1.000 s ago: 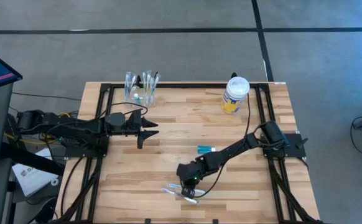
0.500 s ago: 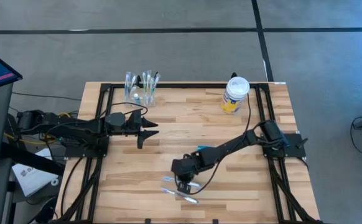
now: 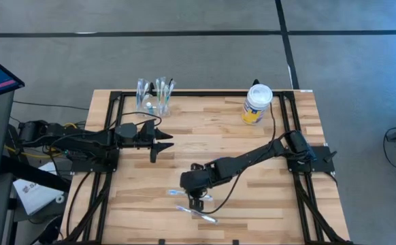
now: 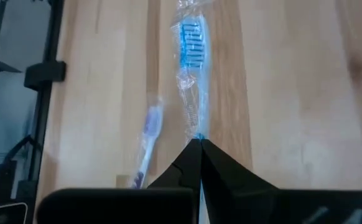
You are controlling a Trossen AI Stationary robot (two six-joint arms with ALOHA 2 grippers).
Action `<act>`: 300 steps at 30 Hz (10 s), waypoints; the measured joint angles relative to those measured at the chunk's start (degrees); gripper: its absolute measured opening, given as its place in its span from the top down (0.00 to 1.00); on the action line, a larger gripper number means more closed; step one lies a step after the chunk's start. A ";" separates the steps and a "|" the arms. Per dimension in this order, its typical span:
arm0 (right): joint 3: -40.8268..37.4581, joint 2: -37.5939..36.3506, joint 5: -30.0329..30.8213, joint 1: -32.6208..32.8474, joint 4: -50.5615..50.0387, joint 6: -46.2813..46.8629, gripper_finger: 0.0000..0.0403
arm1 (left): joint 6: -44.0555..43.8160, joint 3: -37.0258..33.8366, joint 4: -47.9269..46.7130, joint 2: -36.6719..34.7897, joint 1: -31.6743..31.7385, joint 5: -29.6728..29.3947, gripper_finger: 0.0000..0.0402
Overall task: Pick & Place toothbrushing station
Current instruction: Put the blue toothbrush into the transparent organizer
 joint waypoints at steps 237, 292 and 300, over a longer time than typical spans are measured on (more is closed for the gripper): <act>-25.27 -31.38 17.49 -6.50 23.49 -16.60 0.85 | 4.09 -3.28 5.84 -2.25 28.79 -10.88 0.98; -25.23 -31.18 17.55 -5.78 25.57 -21.07 0.85 | -0.44 2.71 20.14 29.07 31.10 -19.85 0.97; -25.21 -31.16 17.55 -5.78 24.93 -20.94 0.85 | -0.22 2.71 20.09 29.07 31.10 -18.68 0.92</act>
